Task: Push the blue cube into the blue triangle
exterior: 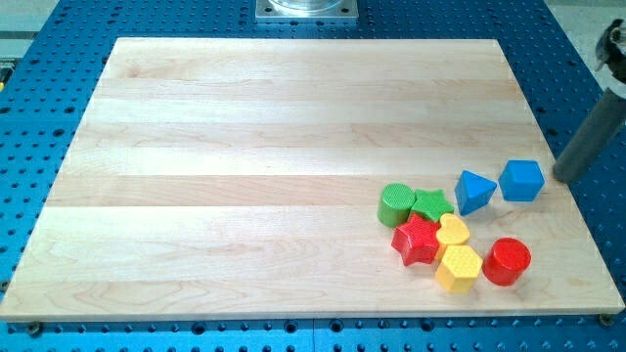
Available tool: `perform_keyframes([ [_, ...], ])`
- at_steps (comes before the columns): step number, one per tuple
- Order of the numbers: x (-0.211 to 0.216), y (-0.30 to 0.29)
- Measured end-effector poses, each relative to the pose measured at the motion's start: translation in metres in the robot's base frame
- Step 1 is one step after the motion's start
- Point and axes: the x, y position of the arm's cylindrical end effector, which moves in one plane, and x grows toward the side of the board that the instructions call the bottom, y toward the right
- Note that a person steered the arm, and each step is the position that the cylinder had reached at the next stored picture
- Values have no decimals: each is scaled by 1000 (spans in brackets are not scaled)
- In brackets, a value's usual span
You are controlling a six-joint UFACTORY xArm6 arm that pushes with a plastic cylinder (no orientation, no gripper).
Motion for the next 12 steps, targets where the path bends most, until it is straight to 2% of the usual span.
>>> perform_keyframes([
  [2, 39, -75],
  [3, 58, -78],
  [4, 59, -71],
  [5, 120, -30],
  [6, 158, -43],
  [8, 128, -113],
  [10, 160, -122],
  [12, 144, -167],
])
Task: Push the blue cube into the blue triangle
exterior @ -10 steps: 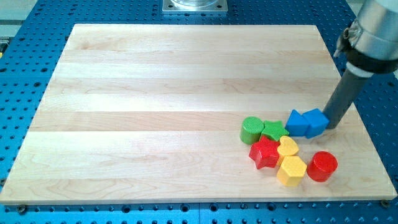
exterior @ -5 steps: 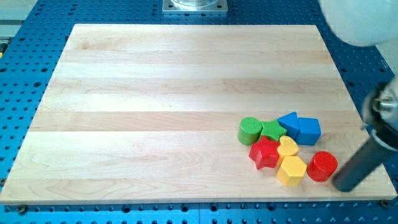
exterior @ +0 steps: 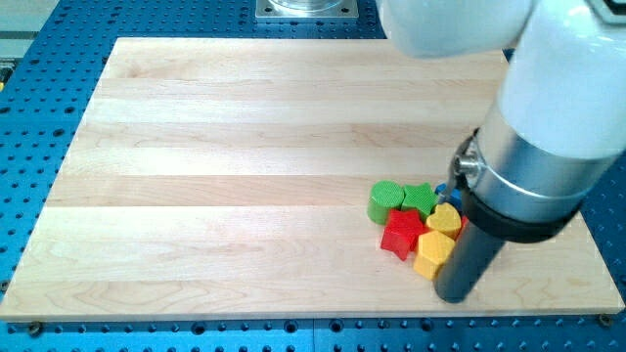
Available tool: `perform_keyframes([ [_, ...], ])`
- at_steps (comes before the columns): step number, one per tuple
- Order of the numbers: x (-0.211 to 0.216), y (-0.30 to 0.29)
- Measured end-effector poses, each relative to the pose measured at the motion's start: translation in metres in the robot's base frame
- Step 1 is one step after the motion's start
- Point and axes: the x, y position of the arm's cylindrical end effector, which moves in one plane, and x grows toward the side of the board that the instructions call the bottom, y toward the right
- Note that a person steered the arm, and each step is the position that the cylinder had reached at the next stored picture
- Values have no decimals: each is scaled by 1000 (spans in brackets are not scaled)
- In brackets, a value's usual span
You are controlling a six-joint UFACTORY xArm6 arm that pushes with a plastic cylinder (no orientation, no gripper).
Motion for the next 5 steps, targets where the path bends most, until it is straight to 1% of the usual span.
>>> perform_keyframes([
  [1, 4, -4],
  [2, 15, -22],
  [3, 3, -74],
  [4, -48, -134],
  [5, -99, -161],
])
